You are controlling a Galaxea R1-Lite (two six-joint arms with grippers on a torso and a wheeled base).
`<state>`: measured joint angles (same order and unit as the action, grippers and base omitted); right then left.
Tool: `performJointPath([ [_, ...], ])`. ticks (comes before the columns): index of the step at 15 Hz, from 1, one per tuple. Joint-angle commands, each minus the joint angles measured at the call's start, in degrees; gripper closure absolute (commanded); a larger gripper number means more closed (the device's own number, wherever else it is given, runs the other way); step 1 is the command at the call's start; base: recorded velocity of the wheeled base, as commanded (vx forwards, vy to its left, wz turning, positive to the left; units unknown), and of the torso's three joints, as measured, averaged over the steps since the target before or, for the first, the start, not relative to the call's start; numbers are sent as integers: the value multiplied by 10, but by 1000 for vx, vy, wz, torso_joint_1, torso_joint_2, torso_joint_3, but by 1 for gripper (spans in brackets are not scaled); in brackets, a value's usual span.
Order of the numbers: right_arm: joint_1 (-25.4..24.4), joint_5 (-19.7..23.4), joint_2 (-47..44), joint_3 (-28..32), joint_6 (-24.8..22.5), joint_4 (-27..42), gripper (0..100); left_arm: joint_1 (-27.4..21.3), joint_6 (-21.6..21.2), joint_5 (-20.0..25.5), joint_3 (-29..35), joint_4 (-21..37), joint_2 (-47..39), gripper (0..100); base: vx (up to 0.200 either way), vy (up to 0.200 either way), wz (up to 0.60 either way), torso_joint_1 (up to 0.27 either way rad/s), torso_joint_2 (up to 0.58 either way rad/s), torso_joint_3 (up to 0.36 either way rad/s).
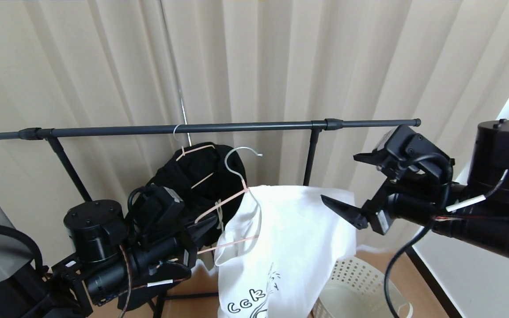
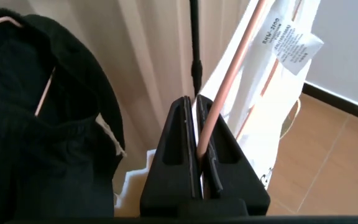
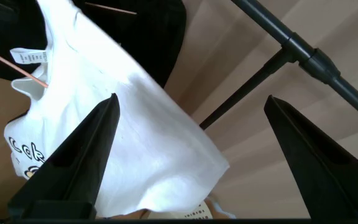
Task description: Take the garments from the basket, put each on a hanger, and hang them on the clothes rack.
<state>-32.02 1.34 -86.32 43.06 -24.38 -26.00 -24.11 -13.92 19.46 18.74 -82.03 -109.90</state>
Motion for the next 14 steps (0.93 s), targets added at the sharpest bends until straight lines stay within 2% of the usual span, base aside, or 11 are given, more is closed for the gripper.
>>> performJointPath([
  [1,39,66,48,49,-28,84,0,2,-8,23,2,0,-8,100,0,0,0,0,0,0],
  [5,48,140,42,54,-72,140,0,-6,-50,52,29,1,-22,100,0,0,0,0,0,0],
  [7,49,158,33,54,-85,169,0,-11,-52,61,31,0,-28,100,0,0,0,0,0,0],
  [12,60,214,-2,49,-131,174,0,-29,-56,60,20,-31,-25,100,0,0,0,0,0,0],
  [14,63,217,-23,54,-137,174,0,-32,-58,60,12,-32,-24,100,0,0,0,0,0,0],
])
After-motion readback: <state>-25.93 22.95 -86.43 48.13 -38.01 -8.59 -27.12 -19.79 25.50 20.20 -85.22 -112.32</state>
